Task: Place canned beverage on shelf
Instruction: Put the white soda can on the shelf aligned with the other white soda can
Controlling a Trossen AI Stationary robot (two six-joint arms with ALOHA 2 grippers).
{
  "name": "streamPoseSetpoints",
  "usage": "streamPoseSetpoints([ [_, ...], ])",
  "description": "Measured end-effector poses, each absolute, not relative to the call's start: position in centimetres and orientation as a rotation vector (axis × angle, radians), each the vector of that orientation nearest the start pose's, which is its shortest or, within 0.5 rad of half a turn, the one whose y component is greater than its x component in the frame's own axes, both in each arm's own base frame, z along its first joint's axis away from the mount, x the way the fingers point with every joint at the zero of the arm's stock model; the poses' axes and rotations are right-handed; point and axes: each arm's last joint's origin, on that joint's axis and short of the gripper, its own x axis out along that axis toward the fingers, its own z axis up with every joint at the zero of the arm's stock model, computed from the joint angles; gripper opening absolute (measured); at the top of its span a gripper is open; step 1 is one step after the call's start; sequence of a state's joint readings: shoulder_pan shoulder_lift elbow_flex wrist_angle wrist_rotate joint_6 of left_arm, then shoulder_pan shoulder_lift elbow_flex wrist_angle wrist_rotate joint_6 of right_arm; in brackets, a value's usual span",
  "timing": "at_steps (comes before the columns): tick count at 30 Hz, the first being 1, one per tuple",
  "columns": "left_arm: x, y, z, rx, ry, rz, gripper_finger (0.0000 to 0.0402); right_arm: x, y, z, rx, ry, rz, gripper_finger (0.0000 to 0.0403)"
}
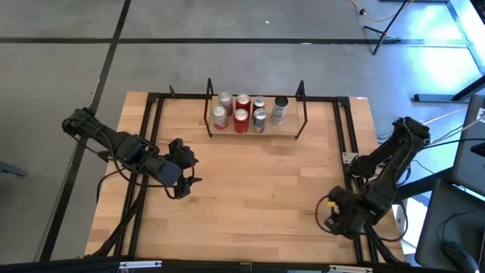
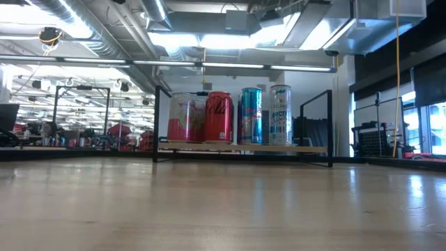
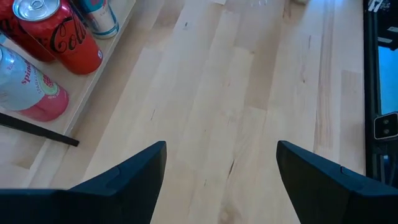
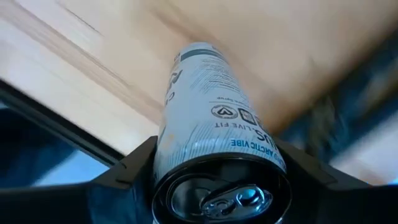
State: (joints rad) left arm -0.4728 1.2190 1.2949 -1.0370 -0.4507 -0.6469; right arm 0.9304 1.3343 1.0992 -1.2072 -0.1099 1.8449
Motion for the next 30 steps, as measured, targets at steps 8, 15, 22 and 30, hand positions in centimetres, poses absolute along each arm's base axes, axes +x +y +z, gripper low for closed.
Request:
streamPoseSetpoints([
  [8,20.4,-9.0,35.3,-0.175,0.818,0.251,0.0291,18.0,14.9,30.8,0.583,1.123,-0.420,0.0223],
  [15,20.4,-9.0,35.3,-0.178,0.817,0.252,0.0291,22.3,8.9,34.3,0.284,1.051,-0.358,0.0223],
  [22,20.4,-9.1,35.3,-0.199,0.820,0.235,0.0291,25.8,3.9,33.8,0.110,1.243,-0.191,0.0223],
  [30,20.6,-9.2,35.4,-0.212,0.801,0.228,0.0291,29.0,2.6,28.9,0.023,1.547,0.001,0.0223],
])
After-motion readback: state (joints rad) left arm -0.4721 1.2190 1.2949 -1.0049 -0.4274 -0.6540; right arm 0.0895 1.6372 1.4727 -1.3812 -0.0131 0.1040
